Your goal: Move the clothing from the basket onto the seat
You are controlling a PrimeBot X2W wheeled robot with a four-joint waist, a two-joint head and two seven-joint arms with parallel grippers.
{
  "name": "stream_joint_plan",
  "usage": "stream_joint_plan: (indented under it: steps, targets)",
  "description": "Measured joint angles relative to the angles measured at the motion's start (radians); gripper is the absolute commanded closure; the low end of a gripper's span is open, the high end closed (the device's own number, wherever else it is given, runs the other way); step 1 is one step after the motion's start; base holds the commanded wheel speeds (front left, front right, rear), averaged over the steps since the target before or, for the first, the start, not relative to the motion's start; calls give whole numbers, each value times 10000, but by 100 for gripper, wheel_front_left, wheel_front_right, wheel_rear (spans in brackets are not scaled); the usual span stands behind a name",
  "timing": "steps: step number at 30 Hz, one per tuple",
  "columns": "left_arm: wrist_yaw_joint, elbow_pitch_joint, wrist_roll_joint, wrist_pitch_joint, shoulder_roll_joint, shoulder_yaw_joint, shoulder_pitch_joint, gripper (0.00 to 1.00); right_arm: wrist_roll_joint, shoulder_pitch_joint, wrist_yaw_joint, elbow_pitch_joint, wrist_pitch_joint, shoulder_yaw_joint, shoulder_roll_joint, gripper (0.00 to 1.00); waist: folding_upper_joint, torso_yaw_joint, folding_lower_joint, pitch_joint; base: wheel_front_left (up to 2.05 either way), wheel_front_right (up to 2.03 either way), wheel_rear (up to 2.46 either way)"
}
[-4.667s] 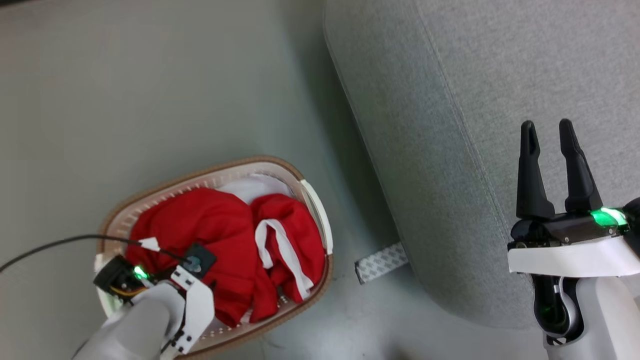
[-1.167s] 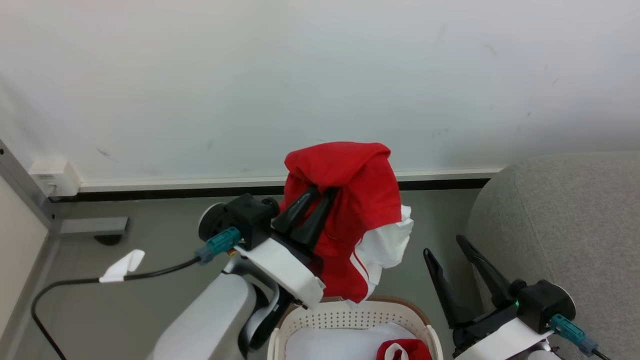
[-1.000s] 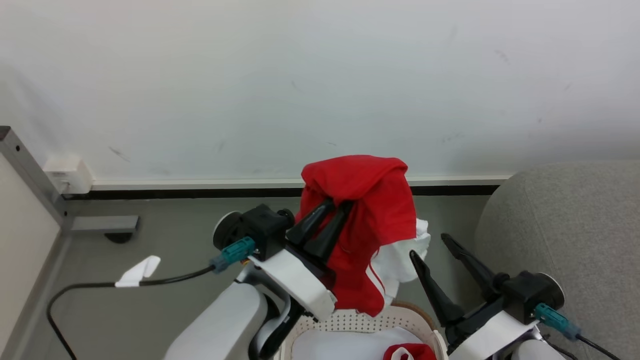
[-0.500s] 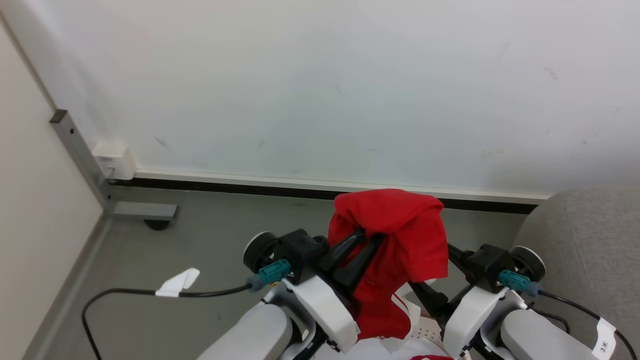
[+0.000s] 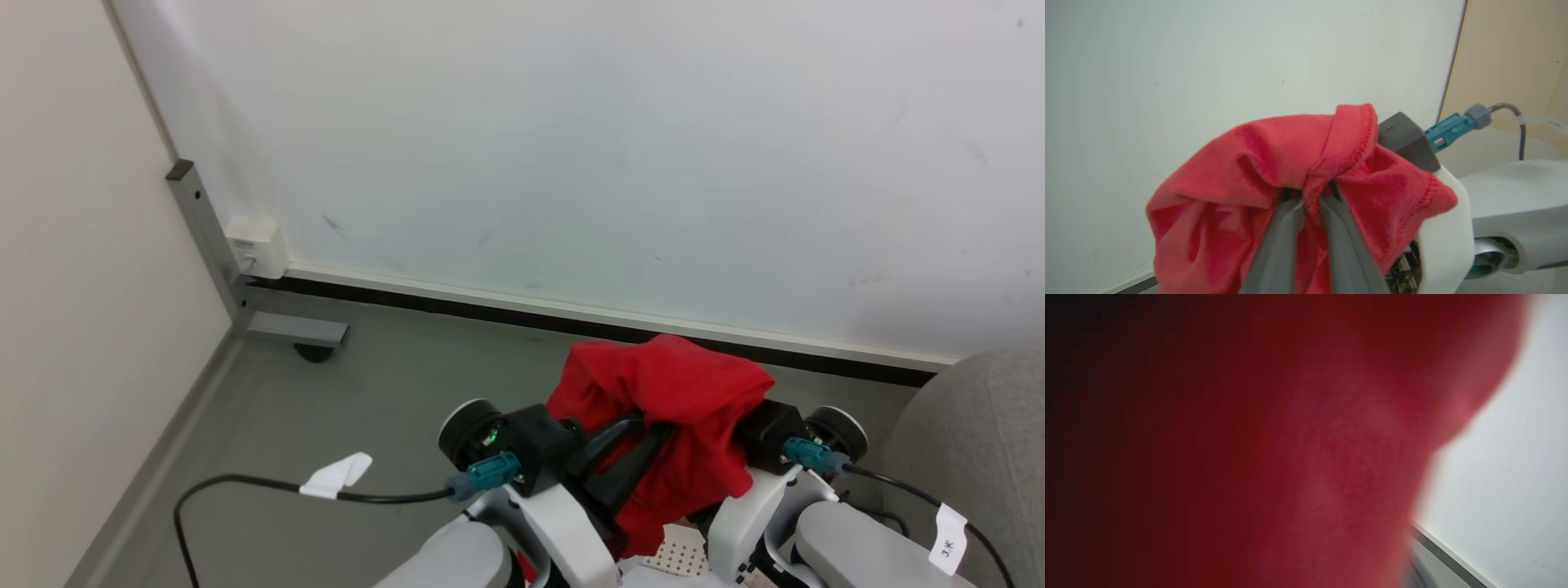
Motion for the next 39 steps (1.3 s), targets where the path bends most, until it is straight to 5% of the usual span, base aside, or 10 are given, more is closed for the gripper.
stream_joint_plan:
  steps: [1, 2, 3, 4, 21, 32, 35, 37, 39]
  targets:
    - [-17, -23, -4, 2, -6, -35, 0, 100, 81, -21, 0, 77, -6, 46, 69, 0, 0, 53, 0, -7, 0, 0, 0]
    - [-21, -44, -15, 4, -4, -63, 0, 100, 144, -34, 0, 111, -15, 105, 132, 14, 0, 99, 0, -12, 0, 0, 0]
    - [-23, -56, -19, 4, 0, -77, 0, 100, 180, -57, 0, 117, -42, 173, 176, 71, 0, 139, 0, -16, 0, 0, 0]
    - [-23, -63, -42, 6, 13, -82, 0, 100, 203, -81, 0, 77, -44, 176, 199, 100, 0, 169, 0, -16, 0, 0, 0]
    - [207, 121, -265, -100, 244, 182, -38, 100, 84, -38, 0, -970, -58, -209, -151, 100, 0, -235, 0, 89, 0, 0, 0]
    - [393, 401, -357, -203, 424, 313, -33, 100, -483, 631, 0, -1666, -58, -1549, -364, 100, 0, -648, 0, 186, 0, 0, 0]
    - [424, 453, -362, -205, 453, 305, 5, 84, -669, 864, 0, -1925, -58, -2117, -439, 100, 0, -844, 0, 220, 0, 0, 0]
    - [441, 481, -366, -211, 468, 291, 49, 58, -807, 1011, 0, -2107, -58, -2499, -502, 100, 0, -991, 0, 244, 0, 0, 0]
    - [481, 500, -372, -251, 489, 286, 95, 8, -1022, 1122, 0, -2263, -58, -2830, -548, 100, 0, -1154, 0, 278, 0, 0, 0]
